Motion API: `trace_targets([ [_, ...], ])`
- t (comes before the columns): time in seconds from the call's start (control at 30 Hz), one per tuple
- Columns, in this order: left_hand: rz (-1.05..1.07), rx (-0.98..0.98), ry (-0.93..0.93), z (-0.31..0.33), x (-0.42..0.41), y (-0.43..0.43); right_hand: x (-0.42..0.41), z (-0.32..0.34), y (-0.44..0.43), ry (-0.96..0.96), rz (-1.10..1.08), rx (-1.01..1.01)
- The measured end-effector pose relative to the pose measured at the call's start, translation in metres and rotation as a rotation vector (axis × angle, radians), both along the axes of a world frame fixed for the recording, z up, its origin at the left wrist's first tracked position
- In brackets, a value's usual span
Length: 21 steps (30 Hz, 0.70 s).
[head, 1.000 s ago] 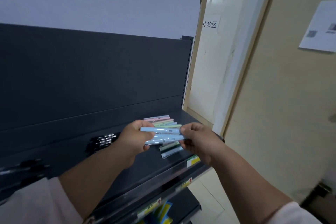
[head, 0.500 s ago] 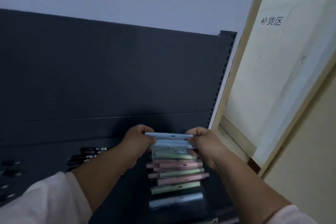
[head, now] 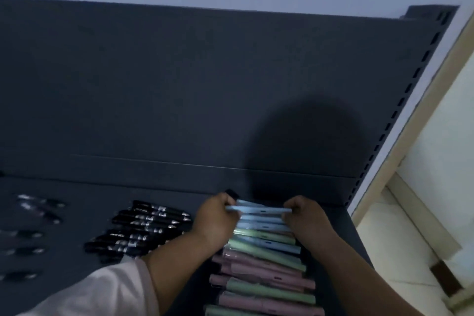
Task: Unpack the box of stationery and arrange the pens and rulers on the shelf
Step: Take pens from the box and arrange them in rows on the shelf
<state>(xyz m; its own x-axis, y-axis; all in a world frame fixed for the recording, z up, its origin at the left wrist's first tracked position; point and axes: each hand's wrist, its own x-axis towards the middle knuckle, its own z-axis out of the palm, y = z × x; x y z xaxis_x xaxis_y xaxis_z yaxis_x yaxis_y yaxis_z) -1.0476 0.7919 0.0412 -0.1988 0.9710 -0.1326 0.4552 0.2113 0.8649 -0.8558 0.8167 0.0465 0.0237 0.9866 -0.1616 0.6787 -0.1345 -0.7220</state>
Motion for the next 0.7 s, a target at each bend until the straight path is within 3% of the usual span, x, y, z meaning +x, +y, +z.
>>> trace_targets([
  [0.3,-0.013,-0.003,0.211,0.003,-0.014,-0.004,-0.006,0.012,0.001,-0.330,0.091,0.119],
  [0.7,0.051,0.194,0.687,0.060,-0.126,-0.114,-0.148,0.072,-0.073,-0.315,0.483,0.537],
])
